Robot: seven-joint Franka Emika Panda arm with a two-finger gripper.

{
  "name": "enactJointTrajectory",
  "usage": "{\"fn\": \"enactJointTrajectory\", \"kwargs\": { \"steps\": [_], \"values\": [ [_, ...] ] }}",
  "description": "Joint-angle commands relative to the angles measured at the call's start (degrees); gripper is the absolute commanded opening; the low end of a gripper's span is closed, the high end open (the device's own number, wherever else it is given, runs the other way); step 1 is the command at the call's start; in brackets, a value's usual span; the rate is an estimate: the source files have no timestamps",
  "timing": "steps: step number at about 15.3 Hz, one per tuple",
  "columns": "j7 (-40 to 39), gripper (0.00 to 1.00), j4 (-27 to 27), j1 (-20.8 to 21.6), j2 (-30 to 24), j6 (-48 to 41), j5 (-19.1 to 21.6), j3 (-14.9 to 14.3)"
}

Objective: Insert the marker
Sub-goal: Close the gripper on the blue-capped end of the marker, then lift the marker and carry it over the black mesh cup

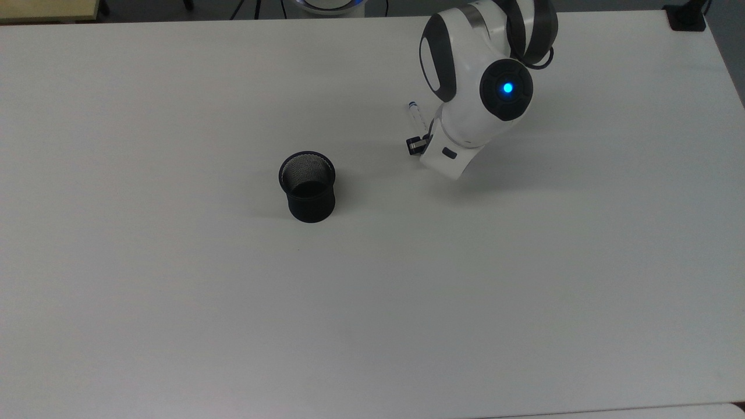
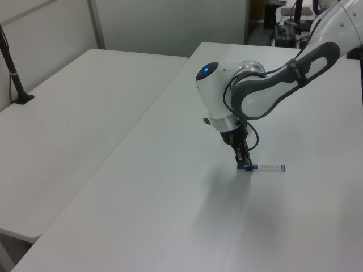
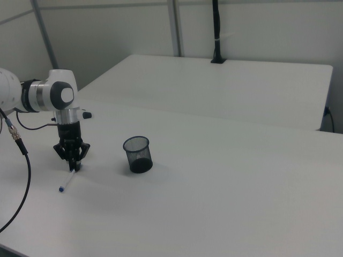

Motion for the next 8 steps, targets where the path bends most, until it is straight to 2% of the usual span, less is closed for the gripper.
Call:
{"fn": "enactJointTrajectory", "kwargs": {
  "steps": [1, 4, 8],
  "values": [
    [2.7, 0.01, 0.5, 0.3, -0.9, 1.4, -0.1, -0.4],
    [3.0, 0.0, 0.8, -0.5, -5.9, 0.2, 0.0, -0.4],
    [3.1, 0.0, 0.5, -4.8, -12.9, 1.1, -0.1, -0.4]
  ]
}}
